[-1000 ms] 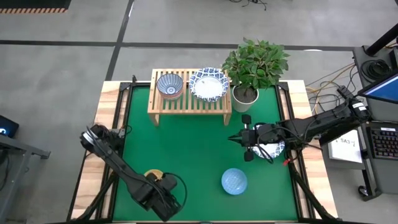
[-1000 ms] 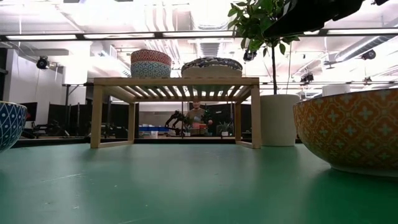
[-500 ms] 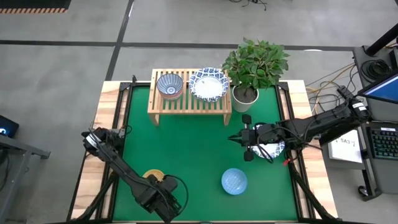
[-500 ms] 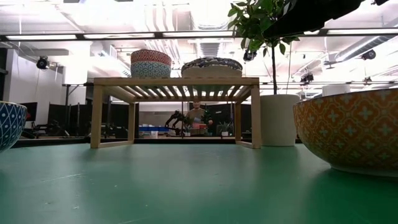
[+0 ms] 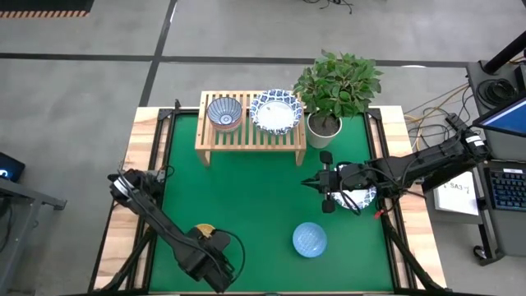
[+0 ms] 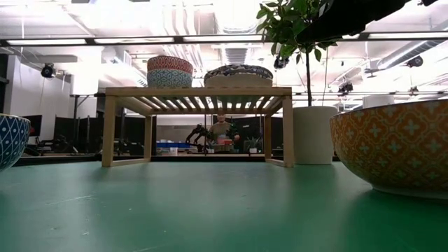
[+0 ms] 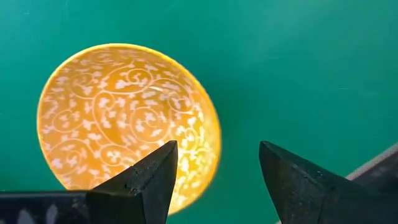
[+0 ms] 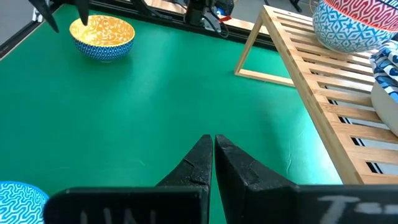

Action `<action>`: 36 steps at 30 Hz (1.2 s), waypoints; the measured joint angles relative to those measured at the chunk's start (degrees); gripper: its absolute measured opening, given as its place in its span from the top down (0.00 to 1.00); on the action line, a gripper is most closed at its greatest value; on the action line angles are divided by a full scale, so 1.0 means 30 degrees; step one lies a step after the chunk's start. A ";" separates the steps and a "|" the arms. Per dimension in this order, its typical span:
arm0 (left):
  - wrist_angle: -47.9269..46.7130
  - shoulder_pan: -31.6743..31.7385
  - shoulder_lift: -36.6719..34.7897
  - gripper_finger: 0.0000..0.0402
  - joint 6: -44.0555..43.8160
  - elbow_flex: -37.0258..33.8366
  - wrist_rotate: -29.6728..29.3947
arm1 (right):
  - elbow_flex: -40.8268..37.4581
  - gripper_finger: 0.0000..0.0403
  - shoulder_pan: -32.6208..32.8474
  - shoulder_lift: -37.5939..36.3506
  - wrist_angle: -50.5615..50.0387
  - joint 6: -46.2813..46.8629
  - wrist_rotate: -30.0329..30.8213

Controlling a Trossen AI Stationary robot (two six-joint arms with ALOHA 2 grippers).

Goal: Place and stack plates onto a shelf
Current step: Stack the yellow bowl on top of the blue and white bowl on the shelf

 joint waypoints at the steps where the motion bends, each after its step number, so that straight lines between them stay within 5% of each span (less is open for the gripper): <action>1: -0.0013 0.0000 0.0145 0.49 0.0049 -0.0074 0.0000 | 0.0000 0.98 0.0000 0.0000 -0.0007 0.0000 -0.0004; 14: 0.0292 -0.0007 0.2246 0.65 0.0494 -0.0120 0.0198 | 0.0000 0.98 0.0000 0.0000 -0.0073 -0.0022 0.0000; 22: 0.0399 -0.0007 0.2197 0.97 0.1564 -0.0084 0.0232 | 0.0000 0.98 0.0000 0.0000 -0.0256 0.0258 0.0000; 31: -0.1083 -0.0015 0.1831 0.99 0.4450 0.1858 0.0098 | 0.0000 0.98 0.0000 0.0000 -0.0372 0.0445 0.0000; 36: -0.2827 0.0062 0.1831 0.99 0.7813 0.4556 -0.1671 | 0.0000 0.98 0.0000 0.0000 -0.0397 0.0373 0.0000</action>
